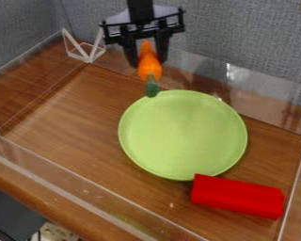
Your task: Put the carrot on the green plate
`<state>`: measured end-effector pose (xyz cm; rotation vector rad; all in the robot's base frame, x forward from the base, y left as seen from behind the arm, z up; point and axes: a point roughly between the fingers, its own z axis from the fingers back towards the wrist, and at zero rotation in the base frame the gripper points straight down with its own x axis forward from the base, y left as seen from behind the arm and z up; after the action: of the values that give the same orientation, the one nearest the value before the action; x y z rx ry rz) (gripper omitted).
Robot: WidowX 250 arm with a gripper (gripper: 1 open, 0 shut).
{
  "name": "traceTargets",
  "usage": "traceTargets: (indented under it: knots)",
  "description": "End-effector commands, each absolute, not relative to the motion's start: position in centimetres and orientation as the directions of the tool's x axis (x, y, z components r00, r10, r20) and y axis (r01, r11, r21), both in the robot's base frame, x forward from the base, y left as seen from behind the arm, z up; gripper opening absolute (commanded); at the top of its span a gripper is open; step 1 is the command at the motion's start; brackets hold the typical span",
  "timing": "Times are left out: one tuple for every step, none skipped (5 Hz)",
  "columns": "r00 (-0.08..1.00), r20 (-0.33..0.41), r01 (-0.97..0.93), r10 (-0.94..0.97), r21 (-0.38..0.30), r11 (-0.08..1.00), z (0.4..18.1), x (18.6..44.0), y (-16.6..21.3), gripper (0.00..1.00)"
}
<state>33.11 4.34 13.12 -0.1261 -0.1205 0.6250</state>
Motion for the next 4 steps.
traceTargets:
  knots:
    - [0.787, 0.146, -0.571, 0.599, -0.192, 0.798, 15.7, 32.8, 5.0, 0.0]
    - [0.746, 0.148, -0.622, 0.65, -0.196, 0.758, 16.7, 32.6, 4.4, 0.0]
    - [0.705, 0.145, -0.668, 0.695, -0.195, 0.718, 17.2, 32.4, 3.4, 0.0]
    - [0.724, 0.139, -0.649, 0.676, -0.196, 0.735, 16.2, 31.8, 2.6, 0.0]
